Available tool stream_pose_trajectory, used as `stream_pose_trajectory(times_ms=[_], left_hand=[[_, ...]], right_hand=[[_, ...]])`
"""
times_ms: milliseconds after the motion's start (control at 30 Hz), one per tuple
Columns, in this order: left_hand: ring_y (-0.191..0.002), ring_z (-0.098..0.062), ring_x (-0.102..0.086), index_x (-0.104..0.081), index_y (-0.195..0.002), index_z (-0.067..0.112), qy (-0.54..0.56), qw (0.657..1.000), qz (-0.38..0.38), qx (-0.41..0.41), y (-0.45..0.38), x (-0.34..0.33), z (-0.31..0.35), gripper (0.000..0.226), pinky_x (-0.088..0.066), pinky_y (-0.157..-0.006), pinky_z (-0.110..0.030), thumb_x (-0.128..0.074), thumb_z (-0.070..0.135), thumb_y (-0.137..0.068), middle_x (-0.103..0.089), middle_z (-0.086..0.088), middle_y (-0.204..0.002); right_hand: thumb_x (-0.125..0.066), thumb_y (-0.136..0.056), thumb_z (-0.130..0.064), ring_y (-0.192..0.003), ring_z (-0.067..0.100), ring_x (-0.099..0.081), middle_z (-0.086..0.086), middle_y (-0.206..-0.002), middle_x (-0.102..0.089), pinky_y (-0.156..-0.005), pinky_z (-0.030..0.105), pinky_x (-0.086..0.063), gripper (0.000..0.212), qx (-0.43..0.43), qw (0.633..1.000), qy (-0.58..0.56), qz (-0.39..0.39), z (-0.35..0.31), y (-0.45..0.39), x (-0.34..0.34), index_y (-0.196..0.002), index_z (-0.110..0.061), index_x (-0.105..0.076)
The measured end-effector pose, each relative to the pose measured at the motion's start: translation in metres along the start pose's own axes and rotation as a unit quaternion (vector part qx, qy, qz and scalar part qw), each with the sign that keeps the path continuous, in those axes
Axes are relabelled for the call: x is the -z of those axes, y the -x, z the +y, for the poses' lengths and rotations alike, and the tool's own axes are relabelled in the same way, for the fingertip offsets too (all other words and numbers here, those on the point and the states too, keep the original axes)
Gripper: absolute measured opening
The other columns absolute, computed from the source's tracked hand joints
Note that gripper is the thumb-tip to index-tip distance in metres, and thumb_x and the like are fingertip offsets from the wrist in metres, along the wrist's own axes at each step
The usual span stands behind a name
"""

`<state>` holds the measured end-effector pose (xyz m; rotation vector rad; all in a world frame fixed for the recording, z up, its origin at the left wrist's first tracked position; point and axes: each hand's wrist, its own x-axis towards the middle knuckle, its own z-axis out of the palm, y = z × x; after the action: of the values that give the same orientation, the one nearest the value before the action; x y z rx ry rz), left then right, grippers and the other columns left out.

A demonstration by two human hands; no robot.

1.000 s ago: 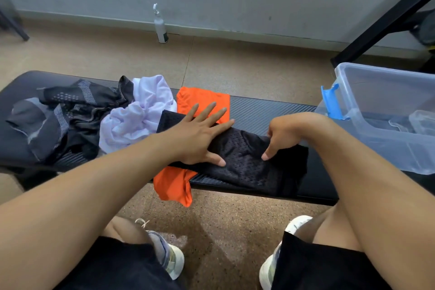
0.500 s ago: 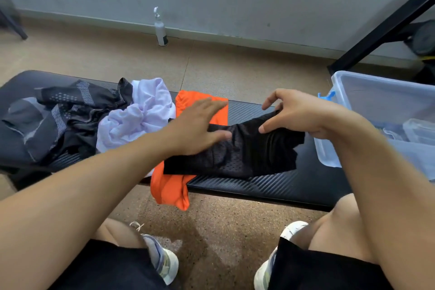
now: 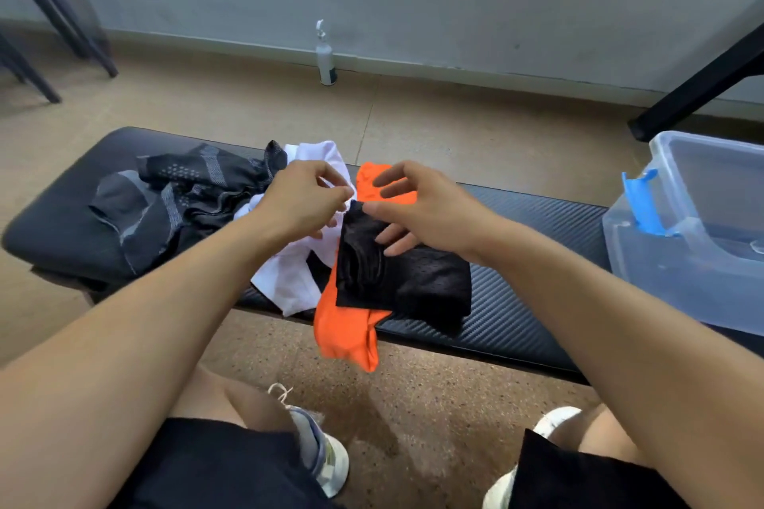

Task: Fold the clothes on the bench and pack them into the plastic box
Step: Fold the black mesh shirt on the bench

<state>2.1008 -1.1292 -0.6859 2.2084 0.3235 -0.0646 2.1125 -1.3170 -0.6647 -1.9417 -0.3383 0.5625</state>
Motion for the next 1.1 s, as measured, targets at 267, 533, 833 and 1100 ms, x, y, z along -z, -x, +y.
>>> stream_pose_trajectory(times_ms=[267, 533, 833, 1100], left_hand=[[-0.064, -0.020, -0.074, -0.068, -0.100, 0.014, -0.115, 0.991, -0.066, 0.032, 0.010, -0.006, 0.005, 0.054, -0.058, -0.046, -0.030, -0.076, 0.060, -0.075, -0.075, -0.007, -0.089], [-0.085, -0.017, -0.064, -0.059, -0.107, 0.021, -0.153, 0.985, -0.072, -0.037, 0.010, -0.014, 0.006, 0.056, -0.051, -0.075, -0.032, -0.092, 0.034, -0.063, -0.066, 0.001, -0.091], [-0.078, -0.006, -0.067, -0.054, -0.103, 0.015, 0.118, 0.968, -0.085, -0.206, 0.026, -0.018, 0.024, 0.049, -0.053, -0.067, -0.019, -0.077, -0.014, -0.070, -0.069, 0.000, -0.087], [-0.110, 0.008, -0.057, -0.052, -0.133, 0.032, 0.010, 0.975, -0.142, -0.169, 0.022, -0.027, 0.023, 0.083, -0.042, -0.091, -0.012, -0.091, 0.046, -0.061, -0.064, 0.016, -0.117]], right_hand=[[-0.087, -0.075, -0.033, -0.095, 0.012, -0.065, -0.011, -0.105, -0.067, -0.085, 0.029, -0.051, 0.041, -0.001, 0.965, 0.262, 0.023, 0.033, -0.009, 0.039, -0.111, -0.029, -0.068], [-0.088, -0.073, -0.036, -0.113, 0.009, -0.054, -0.006, -0.128, -0.062, -0.091, 0.024, -0.040, 0.070, 0.034, 0.953, 0.299, -0.018, 0.042, -0.009, 0.027, -0.136, -0.031, -0.057], [-0.090, -0.071, -0.032, -0.082, 0.004, -0.062, -0.012, -0.088, -0.066, -0.068, 0.019, -0.045, 0.043, 0.098, 0.956, 0.276, -0.034, 0.022, -0.002, 0.043, -0.108, -0.030, -0.068], [-0.087, -0.074, -0.029, -0.076, 0.013, -0.065, -0.010, -0.083, -0.067, -0.070, 0.037, -0.056, 0.025, 0.102, 0.966, 0.230, 0.053, 0.026, 0.024, 0.067, -0.085, -0.033, -0.065]])
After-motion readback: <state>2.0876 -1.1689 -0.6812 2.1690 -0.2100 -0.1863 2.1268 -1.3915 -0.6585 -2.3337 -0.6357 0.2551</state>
